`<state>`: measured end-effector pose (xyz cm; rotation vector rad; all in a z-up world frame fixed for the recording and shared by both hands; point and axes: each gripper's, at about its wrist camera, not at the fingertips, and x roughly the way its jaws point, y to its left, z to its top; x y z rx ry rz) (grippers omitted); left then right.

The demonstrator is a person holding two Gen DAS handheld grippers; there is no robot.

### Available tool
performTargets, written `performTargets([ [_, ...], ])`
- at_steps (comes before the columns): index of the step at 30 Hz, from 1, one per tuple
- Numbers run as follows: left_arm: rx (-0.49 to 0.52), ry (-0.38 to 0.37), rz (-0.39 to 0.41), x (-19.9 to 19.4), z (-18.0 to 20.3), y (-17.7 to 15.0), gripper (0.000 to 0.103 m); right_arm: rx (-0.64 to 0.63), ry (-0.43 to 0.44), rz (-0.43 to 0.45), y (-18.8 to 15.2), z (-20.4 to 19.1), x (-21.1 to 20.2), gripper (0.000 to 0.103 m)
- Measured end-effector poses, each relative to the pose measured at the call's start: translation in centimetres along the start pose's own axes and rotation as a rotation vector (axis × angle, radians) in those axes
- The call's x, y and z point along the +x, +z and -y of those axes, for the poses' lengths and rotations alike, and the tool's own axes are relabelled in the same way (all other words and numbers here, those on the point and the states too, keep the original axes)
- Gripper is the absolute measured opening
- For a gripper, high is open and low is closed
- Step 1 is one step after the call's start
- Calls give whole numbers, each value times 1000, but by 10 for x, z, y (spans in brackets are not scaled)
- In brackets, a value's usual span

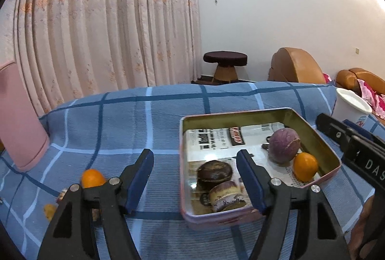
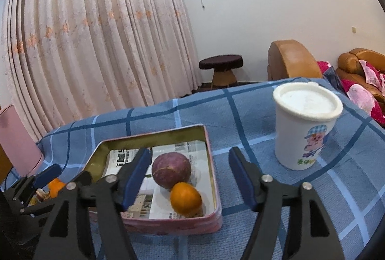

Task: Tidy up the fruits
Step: 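Move both open tools back to the remaining fruits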

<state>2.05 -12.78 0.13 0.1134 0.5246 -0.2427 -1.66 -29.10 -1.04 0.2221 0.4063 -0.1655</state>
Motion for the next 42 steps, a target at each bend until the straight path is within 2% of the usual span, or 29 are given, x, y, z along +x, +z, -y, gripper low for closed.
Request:
performTargets([
  [8, -8, 20, 2, -5, -12, -6, 72, -11, -29, 47, -2, -5, -7, 82],
  [10, -4, 24, 2, -6, -13, -8, 72, -10, -42, 66, -2, -5, -10, 90],
  [13, -5, 26, 3, -10, -18, -11, 72, 3, -53, 85, -3, -6, -15, 95],
  [22, -25, 48, -4, -20, -45, -19, 72, -37, -45, 65, -13, -31, -20, 94],
  [38, -58, 91, -24, -34, -100, -34, 72, -81, 66, 8, -36, -97, -25, 94],
  [42, -69, 98, -41, -34, -118, -37, 72, -126, 103, -36, -43, -119, -20, 87],
])
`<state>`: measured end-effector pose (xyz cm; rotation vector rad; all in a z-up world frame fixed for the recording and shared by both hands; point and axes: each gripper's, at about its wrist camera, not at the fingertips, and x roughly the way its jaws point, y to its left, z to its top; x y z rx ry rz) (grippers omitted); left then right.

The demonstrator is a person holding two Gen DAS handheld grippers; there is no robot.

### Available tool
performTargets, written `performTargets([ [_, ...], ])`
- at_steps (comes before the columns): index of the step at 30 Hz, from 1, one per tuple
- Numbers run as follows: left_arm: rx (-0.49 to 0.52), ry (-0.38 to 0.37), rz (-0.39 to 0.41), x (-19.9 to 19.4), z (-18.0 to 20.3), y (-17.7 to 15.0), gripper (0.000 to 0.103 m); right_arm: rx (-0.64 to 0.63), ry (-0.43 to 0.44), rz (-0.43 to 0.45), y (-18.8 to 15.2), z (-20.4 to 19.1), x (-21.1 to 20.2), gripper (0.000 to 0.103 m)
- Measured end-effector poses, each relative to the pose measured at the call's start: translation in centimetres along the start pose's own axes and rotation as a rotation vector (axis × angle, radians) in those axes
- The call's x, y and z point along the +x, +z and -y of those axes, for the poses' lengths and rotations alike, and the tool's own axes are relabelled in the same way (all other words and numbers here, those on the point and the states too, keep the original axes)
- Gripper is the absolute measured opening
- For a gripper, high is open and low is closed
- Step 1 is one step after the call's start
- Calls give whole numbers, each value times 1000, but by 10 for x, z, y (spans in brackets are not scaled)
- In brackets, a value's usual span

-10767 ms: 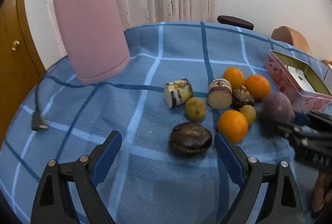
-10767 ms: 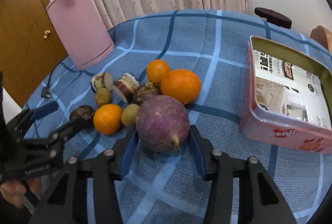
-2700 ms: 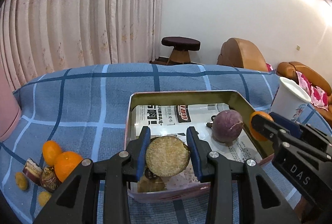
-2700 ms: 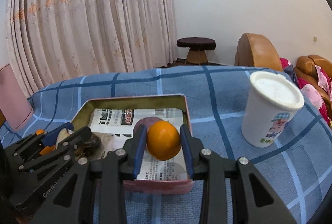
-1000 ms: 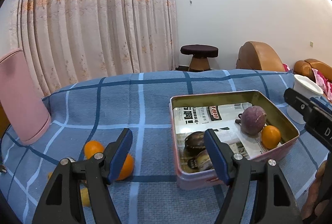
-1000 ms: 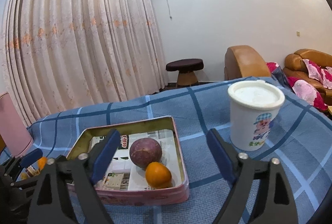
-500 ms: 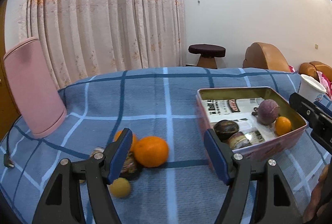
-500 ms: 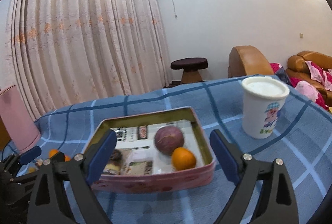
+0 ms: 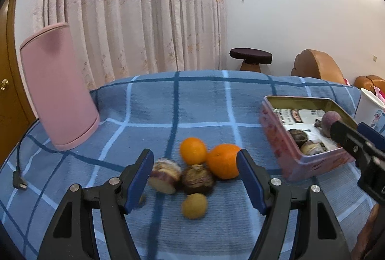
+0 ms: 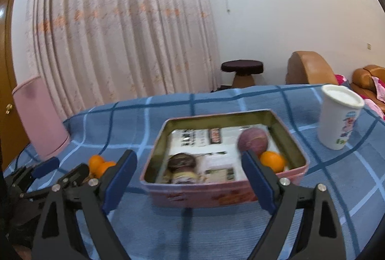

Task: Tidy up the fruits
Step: 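Move both open tools back to the remaining fruits, then grasp a small brown kiwi with the left tool while the right tool grasps another kiwi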

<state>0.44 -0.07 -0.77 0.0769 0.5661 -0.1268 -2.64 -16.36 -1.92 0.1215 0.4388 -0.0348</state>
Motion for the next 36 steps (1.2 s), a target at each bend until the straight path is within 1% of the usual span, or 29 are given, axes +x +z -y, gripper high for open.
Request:
performTargets([
  [3, -1, 21, -7, 2, -21, 1, 72, -30, 29, -30, -3, -14, 4, 80],
  [5, -14, 45, -15, 3, -39, 1, 72, -44, 62, -53, -5, -23, 7, 80],
  [7, -48, 68, -32, 7, -64, 2, 72, -63, 93, -75, -8, -32, 10, 74],
  [9, -85, 93, -51, 10, -87, 1, 72, -101, 133, -116, -12, -46, 14, 70],
  [12, -124, 122, -71, 14, -112, -1, 72, -153, 199, -181, -19, -67, 21, 62],
  [13, -134, 132, -76, 14, -120, -2, 72, -163, 218, -199, -21, -72, 24, 61],
  [17, -146, 134, -92, 15, -135, -4, 72, -201, 305, -276, -30, -98, 36, 60],
  [18, -143, 134, -99, 15, -138, -4, 72, -211, 313, -297, -33, -104, 40, 60],
  [19, -141, 131, -106, 16, -139, -5, 72, -222, 314, -321, -36, -110, 43, 56],
  [20, -142, 126, -113, 18, -138, -5, 72, -232, 312, -355, -39, -116, 50, 54],
  [21, -143, 117, -121, 19, -138, -6, 72, -232, 316, -375, -41, -120, 54, 48],
  [22, -142, 102, -132, 20, -137, -6, 72, -225, 328, -396, -43, -124, 60, 45],
  [24, -137, 74, -141, 21, -136, -7, 72, -211, 330, -425, -45, -128, 67, 44],
  [26, -114, 24, -147, 20, -129, -6, 72, -204, 329, -448, -47, -129, 73, 34],
  [27, -97, -1, -149, 19, -124, -7, 72, -201, 329, -446, -46, -128, 73, 31],
  [31, -21, -94, -171, 20, -105, -10, 72, -194, 333, -435, -44, -120, 67, 31],
  [33, 8, -111, -179, 18, -98, -12, 72, -181, 326, -406, -40, -113, 60, 31],
  [36, 37, -109, -195, 21, -91, -14, 72, -169, 296, -356, -34, -101, 51, 31],
])
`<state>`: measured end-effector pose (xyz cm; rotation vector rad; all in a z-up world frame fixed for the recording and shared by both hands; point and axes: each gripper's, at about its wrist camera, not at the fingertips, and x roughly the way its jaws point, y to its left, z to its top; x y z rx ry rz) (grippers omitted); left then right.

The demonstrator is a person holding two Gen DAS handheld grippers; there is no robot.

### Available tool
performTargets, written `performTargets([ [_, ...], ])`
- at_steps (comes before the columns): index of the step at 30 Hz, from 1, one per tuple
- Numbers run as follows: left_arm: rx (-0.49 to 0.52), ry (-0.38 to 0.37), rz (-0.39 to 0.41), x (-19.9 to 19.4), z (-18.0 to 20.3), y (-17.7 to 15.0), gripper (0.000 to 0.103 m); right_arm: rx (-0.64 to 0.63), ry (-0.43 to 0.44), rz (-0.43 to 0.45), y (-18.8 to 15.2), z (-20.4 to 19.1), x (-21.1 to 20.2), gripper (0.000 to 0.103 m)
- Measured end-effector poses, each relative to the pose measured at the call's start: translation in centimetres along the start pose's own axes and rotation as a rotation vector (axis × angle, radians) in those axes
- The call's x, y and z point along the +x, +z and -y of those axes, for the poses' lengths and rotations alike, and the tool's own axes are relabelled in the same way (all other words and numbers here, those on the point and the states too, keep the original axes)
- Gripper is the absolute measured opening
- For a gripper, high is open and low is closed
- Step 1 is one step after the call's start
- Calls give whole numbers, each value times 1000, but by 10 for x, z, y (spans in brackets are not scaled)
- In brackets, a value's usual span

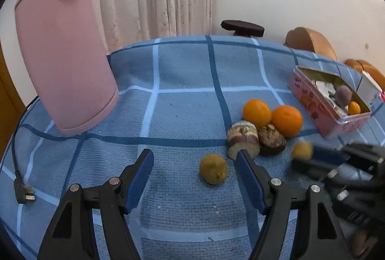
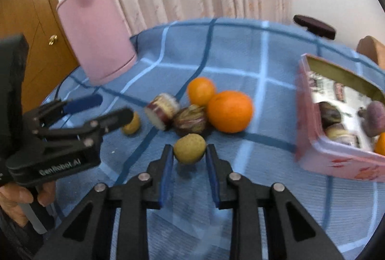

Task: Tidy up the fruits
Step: 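Grasp a small brown kiwi with the left tool while the right tool grasps another kiwi, then carry both kiwis into the pink tin and open both tools to release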

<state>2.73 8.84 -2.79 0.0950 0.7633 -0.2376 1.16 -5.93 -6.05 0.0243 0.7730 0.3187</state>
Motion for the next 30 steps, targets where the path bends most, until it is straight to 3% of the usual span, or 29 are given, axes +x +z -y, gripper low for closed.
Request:
performTargets([
  [5, 43, 3, -51, 12, 9, 0, 72, 44, -22, 53, 3, 21, -16, 31],
  [7, 40, -6, -68, 15, 10, 0, 65, 64, -18, 57, 5, 26, -17, 31],
  [9, 22, -7, -99, 21, 7, -1, 46, 76, -15, 59, 6, 29, -18, 31],
  [10, 13, -13, -108, 24, 6, -1, 45, 76, -17, 60, 7, 28, -17, 31],
  [12, 11, -18, -101, 22, 5, -1, 33, 71, -21, 63, 7, 27, -18, 31],
  [16, -5, 0, -92, 21, 3, -1, 29, 61, -25, 83, 8, 25, -20, 31],
  [19, -68, 11, -42, 14, -6, 1, 29, 62, -29, 117, 8, 27, -28, 31],
  [25, -97, 110, 172, -17, 7, 7, 29, 87, 2, 199, 14, 39, -46, 31],
  [30, -94, 86, 241, -25, 35, 12, 29, 104, 7, 261, 18, 52, -62, 31],
])
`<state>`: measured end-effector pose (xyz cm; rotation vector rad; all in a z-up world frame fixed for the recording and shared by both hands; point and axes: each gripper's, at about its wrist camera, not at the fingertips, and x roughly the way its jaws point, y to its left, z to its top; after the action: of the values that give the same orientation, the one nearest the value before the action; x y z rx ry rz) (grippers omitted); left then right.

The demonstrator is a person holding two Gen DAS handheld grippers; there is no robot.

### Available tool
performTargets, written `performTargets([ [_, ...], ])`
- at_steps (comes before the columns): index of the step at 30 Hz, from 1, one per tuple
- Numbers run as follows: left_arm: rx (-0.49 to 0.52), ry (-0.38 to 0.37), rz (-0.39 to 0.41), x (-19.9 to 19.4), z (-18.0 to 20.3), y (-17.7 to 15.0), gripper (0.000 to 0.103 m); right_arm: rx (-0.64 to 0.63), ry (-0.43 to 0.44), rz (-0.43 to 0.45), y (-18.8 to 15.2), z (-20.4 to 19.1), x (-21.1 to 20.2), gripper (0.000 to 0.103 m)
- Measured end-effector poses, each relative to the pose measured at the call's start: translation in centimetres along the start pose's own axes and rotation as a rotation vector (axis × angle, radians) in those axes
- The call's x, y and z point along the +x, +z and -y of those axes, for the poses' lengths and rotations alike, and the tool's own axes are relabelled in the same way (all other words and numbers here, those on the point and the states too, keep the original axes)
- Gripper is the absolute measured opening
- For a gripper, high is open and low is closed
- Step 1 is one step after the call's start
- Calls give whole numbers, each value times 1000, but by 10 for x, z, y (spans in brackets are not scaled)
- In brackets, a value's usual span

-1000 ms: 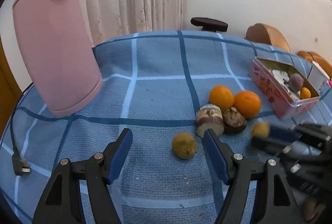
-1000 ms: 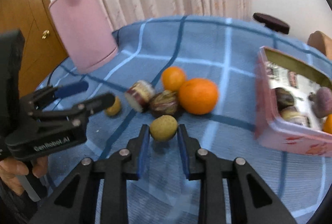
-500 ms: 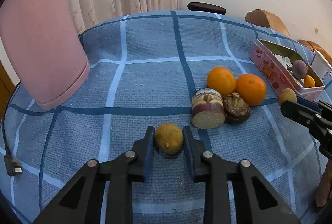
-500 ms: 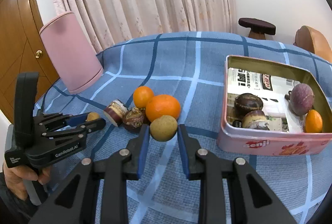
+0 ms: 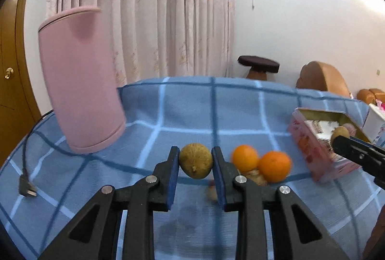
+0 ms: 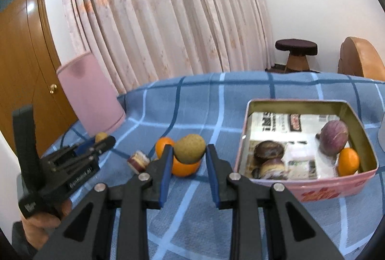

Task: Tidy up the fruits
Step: 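Carry both kiwis into the pink tin and open both tools to release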

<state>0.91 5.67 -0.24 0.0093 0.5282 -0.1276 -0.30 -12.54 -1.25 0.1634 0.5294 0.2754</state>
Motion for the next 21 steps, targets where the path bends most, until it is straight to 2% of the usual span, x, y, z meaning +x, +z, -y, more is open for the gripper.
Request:
performTargets([
  [6, 26, -63, 30, -1, 46, 6, 29, 4, -104, 48, 9, 32, -13, 31],
  [14, 41, -148, 6, 19, 109, 22, 29, 46, -265, 96, 21, 93, -36, 31],
  [21, 81, -203, -17, 35, 164, 29, 29, 122, -336, 101, 27, 147, -49, 31],
])
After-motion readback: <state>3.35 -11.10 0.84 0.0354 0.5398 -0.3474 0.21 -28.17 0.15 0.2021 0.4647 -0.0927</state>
